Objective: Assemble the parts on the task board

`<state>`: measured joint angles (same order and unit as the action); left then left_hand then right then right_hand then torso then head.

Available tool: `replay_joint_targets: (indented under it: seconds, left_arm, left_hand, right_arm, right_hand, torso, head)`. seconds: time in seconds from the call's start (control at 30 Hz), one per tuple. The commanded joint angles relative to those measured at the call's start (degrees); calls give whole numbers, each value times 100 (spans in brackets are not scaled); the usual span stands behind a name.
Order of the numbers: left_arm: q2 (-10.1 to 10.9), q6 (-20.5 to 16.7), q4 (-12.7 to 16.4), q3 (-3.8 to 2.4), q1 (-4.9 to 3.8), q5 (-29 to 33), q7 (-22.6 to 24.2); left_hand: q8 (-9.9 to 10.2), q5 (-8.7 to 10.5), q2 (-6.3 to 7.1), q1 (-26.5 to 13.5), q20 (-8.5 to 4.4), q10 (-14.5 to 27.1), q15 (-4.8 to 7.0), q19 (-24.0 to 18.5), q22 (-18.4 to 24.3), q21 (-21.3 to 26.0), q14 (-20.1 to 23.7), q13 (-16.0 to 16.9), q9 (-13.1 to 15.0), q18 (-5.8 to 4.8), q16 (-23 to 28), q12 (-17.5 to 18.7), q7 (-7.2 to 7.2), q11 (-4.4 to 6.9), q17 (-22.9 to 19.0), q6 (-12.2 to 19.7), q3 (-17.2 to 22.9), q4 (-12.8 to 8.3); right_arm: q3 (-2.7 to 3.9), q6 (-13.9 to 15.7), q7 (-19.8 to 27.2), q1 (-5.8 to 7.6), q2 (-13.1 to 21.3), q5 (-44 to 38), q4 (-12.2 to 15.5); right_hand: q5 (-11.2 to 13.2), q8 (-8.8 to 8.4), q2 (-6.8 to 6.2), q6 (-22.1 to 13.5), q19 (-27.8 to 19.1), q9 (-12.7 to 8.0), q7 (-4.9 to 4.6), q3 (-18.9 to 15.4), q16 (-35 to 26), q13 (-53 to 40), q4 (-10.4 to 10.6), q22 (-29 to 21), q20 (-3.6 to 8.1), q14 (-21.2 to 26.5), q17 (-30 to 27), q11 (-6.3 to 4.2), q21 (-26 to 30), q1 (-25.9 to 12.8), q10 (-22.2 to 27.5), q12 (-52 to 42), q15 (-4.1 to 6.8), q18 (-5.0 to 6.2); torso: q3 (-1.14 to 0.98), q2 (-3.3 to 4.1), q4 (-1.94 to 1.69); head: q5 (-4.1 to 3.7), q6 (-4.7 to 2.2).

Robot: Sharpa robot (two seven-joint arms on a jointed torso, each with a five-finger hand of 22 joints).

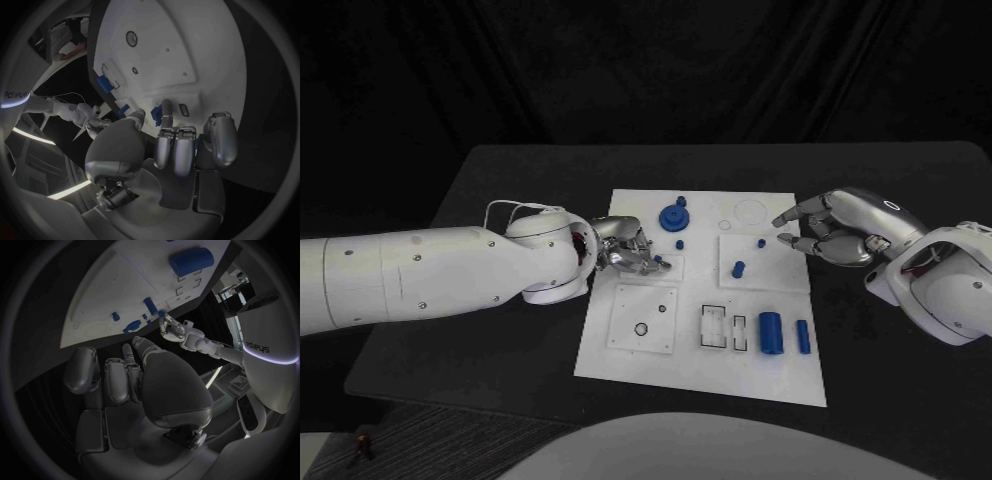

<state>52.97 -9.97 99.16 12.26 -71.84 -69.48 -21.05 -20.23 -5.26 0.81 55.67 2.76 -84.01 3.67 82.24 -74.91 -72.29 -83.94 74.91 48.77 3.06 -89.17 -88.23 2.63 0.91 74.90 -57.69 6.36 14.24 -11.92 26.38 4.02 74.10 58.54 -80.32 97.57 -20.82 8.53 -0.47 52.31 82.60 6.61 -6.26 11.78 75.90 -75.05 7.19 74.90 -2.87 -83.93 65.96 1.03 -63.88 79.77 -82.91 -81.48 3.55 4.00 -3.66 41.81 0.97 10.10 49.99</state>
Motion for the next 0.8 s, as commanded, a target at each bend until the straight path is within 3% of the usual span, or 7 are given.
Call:
replay_joint_targets:
  seconds: [0.03,0.3,0.6,0.63,0.67,0.8]
  left_arm:
    - [-2,108,-6,-2,9,37,-46]
    - [0,197,-30,-2,9,37,-105]
    - [49,-16,57,-4,7,-2,-14]
    - [63,-56,87,-5,5,-30,-7]
    - [75,-75,113,-6,2,-49,-7]
    - [107,-54,202,-9,-112,-100,-16]
  left_hand:
    - [-223,38,-93,69,-50,-423,55,17,-1001,9,-501,1342,294,79,24,22,-16,51,1290,118,-181,115]
    - [-326,-113,-180,127,-56,-418,61,9,-994,35,-496,1337,445,83,30,28,-23,57,1280,194,-268,189]
    - [-470,-88,-174,59,-61,-436,67,29,-1004,3,-514,1352,619,77,13,9,-41,67,1315,198,-513,220]
    - [-508,-133,-176,90,-66,-440,72,34,-1006,-3,-515,1355,664,76,11,5,-50,73,1317,199,-544,216]
    - [-574,-337,-169,158,-75,-445,83,42,-1009,-15,-519,1359,748,73,8,0,-66,86,1323,204,-607,211]
    - [-677,-250,-220,328,-91,-449,95,48,-1009,-14,-523,1362,908,74,5,-4,-82,99,1331,265,-711,186]
  right_arm:
    - [3,-37,-93,-14,2,-7,2]
    - [3,-56,-103,-19,0,-7,-1]
    - [3,-57,-107,-21,11,-7,3]
    - [3,-57,-109,-21,14,-7,4]
    - [3,-56,-111,-21,16,-7,5]
    - [3,-59,-125,-21,17,-7,0]
  right_hand:
    - [-18,-34,3,22,-40,-7,-23,39,-37,-188,-5,844,-15,-204,-9,-2,23,43,39,38,-42,98]
    - [-18,-34,3,22,-40,-7,-23,39,-37,-188,-5,844,-15,-204,-9,-2,23,43,39,38,-42,98]
    - [-18,-34,3,22,-40,-7,-23,39,-37,-188,-5,844,-15,-204,-9,-2,23,43,39,38,-42,98]
    - [-18,-34,3,22,-40,-7,-23,39,-37,-188,-5,844,-15,-204,-9,-2,23,43,39,38,-42,98]
    - [-18,-34,3,22,-40,-7,-23,39,-37,-188,-5,844,-15,-204,-9,-2,23,43,39,38,-42,98]
    - [-18,-34,3,22,-40,-7,-23,39,-37,-188,-5,844,-15,-204,-9,-2,23,43,39,38,-42,98]
  torso:
    - [1,1,0]
    - [0,2,0]
    - [-1,1,0]
    - [0,0,0]
    - [-1,0,-1]
    - [0,0,1]
  head:
    - [11,1]
    - [25,1]
    - [-2,1]
    - [-6,1]
    - [-7,1]
    - [-7,1]
